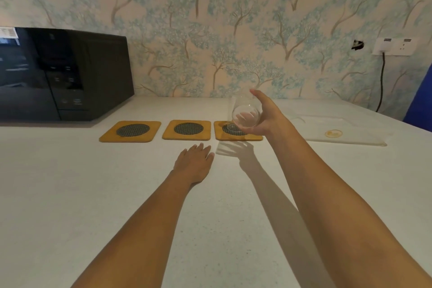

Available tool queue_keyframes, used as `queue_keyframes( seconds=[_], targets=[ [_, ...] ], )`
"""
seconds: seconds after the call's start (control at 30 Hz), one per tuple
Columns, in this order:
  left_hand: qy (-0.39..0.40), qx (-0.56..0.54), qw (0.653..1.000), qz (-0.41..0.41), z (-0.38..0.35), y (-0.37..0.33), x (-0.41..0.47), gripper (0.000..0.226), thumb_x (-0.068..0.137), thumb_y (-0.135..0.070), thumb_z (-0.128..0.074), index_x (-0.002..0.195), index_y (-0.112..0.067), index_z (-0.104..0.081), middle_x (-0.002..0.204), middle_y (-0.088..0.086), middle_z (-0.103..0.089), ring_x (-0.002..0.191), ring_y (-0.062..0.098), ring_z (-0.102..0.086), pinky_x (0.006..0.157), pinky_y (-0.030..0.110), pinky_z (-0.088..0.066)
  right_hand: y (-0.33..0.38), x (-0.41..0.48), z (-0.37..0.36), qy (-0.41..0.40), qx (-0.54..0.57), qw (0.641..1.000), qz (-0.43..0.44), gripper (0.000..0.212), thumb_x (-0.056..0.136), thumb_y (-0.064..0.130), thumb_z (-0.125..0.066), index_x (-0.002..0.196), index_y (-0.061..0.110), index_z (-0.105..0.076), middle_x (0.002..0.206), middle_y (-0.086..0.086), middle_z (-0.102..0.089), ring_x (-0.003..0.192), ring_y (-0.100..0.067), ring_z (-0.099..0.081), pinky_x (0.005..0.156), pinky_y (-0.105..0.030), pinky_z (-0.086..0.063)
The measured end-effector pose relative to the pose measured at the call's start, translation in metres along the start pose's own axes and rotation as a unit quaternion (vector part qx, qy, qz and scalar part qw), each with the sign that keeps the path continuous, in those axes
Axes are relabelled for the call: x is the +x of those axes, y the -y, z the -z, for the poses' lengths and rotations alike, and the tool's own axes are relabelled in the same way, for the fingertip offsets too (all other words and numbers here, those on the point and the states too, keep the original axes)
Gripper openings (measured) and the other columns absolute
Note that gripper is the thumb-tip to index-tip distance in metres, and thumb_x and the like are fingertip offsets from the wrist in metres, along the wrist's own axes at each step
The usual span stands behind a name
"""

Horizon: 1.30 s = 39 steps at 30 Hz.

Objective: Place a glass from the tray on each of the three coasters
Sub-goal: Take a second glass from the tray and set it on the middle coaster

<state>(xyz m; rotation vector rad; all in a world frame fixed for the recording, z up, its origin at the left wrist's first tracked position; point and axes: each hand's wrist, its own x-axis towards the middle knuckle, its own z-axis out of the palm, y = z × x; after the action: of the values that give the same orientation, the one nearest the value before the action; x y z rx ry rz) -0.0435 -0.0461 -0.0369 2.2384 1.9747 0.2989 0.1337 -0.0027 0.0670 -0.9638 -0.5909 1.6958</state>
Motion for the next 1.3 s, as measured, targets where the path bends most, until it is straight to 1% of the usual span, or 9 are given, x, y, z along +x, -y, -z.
queue_keyframes(
  seconds=[0.17, 0.3, 0.43, 0.53, 0.7, 0.9, 1.0, 1.17, 1.3],
  targets=[
    [-0.027, -0.017, 0.999, -0.006, -0.003, 0.003, 0.001, 0.052, 0.104, -0.038, -0.022, 0.152, -0.019, -0.021, 0.162, 0.004, -0.018, 0.15, 0.022, -0.015, 0.123, 0.042, -0.01, -0.005, -0.001, -0.025, -0.018, -0.195, 0.979, 0.046, 0.051, 0.075, 0.019, -0.076, 0.117, 0.011, -0.048, 0.137, -0.014, -0.044, 0.109, -0.029, -0.055, 0.056, -0.032, -0.06],
    [-0.118, -0.096, 0.988, -0.002, -0.002, 0.002, 0.003, 0.055, 0.1, -0.034, -0.041, 0.151, -0.019, -0.024, 0.159, 0.003, -0.026, 0.147, 0.022, -0.026, 0.121, 0.041, -0.021, -0.008, 0.005, -0.037, -0.041, -0.405, 0.907, 0.108, 0.066, 0.071, 0.028, -0.078, 0.127, 0.014, -0.048, 0.141, -0.007, -0.044, 0.123, -0.027, -0.052, 0.103, -0.042, -0.046],
    [-0.26, -0.189, 0.947, 0.003, 0.01, -0.005, 0.008, 0.078, 0.093, -0.035, -0.056, 0.153, -0.02, -0.009, 0.162, 0.001, -0.016, 0.149, 0.02, -0.018, 0.121, 0.038, -0.023, -0.008, 0.004, -0.048, -0.067, -0.506, 0.84, 0.184, 0.081, 0.073, 0.03, -0.078, 0.141, 0.006, -0.039, 0.124, -0.01, -0.05, 0.111, -0.025, -0.052, 0.076, -0.028, -0.044],
    [-0.294, -0.157, 0.943, -0.02, 0.025, -0.012, 0.017, 0.093, 0.087, -0.041, -0.065, 0.153, -0.013, -0.006, 0.161, 0.004, -0.015, 0.149, 0.02, -0.016, 0.12, 0.035, -0.02, -0.014, 0.001, -0.057, -0.062, -0.547, 0.803, 0.228, 0.083, 0.072, 0.032, -0.079, 0.138, 0.008, -0.035, 0.133, -0.01, -0.047, 0.117, -0.026, -0.049, 0.08, -0.029, -0.039],
    [-0.297, -0.289, 0.91, -0.001, 0.034, -0.019, 0.036, 0.082, 0.082, -0.037, -0.071, 0.147, -0.014, -0.028, 0.148, 0.006, -0.042, 0.134, 0.026, -0.044, 0.11, 0.043, -0.04, -0.024, 0.002, -0.066, -0.039, -0.556, 0.786, 0.269, 0.076, 0.073, 0.032, -0.079, 0.13, 0.012, -0.032, 0.13, -0.012, -0.047, 0.099, -0.021, -0.044, 0.076, -0.029, -0.036],
    [-0.29, -0.327, 0.898, 0.057, 0.039, -0.017, 0.05, 0.075, 0.079, -0.038, -0.073, 0.14, -0.013, -0.037, 0.139, 0.005, -0.048, 0.128, 0.025, -0.047, 0.098, 0.041, -0.044, -0.022, 0.009, -0.052, -0.026, -0.479, 0.82, 0.312, 0.069, 0.087, 0.047, -0.061, 0.141, 0.014, -0.033, 0.143, -0.011, -0.045, 0.13, -0.025, -0.047, 0.097, -0.033, -0.039],
    [-0.296, -0.343, 0.887, 0.088, 0.042, -0.009, 0.057, 0.079, 0.077, -0.04, -0.074, 0.141, -0.015, -0.035, 0.135, 0.008, -0.052, 0.126, 0.027, -0.05, 0.098, 0.04, -0.045, -0.026, 0.024, -0.016, -0.149, -0.564, 0.728, 0.361, 0.055, 0.095, 0.039, -0.05, 0.139, 0.008, -0.042, 0.142, -0.014, -0.047, 0.13, -0.028, -0.047, 0.104, -0.037, -0.038],
    [-0.286, -0.359, 0.881, 0.118, 0.048, 0.009, 0.07, 0.081, 0.077, -0.043, -0.073, 0.143, -0.019, -0.033, 0.135, 0.011, -0.053, 0.127, 0.031, -0.049, 0.102, 0.042, -0.044, -0.046, 0.052, 0.06, -0.217, -0.705, 0.614, 0.28, 0.051, 0.096, 0.033, -0.041, 0.139, 0.007, -0.045, 0.145, -0.012, -0.045, 0.133, -0.028, -0.043, 0.107, -0.038, -0.035],
    [-0.285, -0.382, 0.87, 0.128, 0.051, 0.018, 0.085, 0.08, 0.078, -0.041, -0.073, 0.143, -0.017, -0.034, 0.137, 0.013, -0.052, 0.129, 0.031, -0.047, 0.102, 0.041, -0.041, -0.053, 0.057, 0.079, -0.228, -0.715, 0.608, 0.259, 0.043, 0.1, 0.026, -0.033, 0.134, 0.004, -0.047, 0.139, -0.014, -0.05, 0.129, -0.03, -0.046, 0.105, -0.04, -0.035]
  ],
)
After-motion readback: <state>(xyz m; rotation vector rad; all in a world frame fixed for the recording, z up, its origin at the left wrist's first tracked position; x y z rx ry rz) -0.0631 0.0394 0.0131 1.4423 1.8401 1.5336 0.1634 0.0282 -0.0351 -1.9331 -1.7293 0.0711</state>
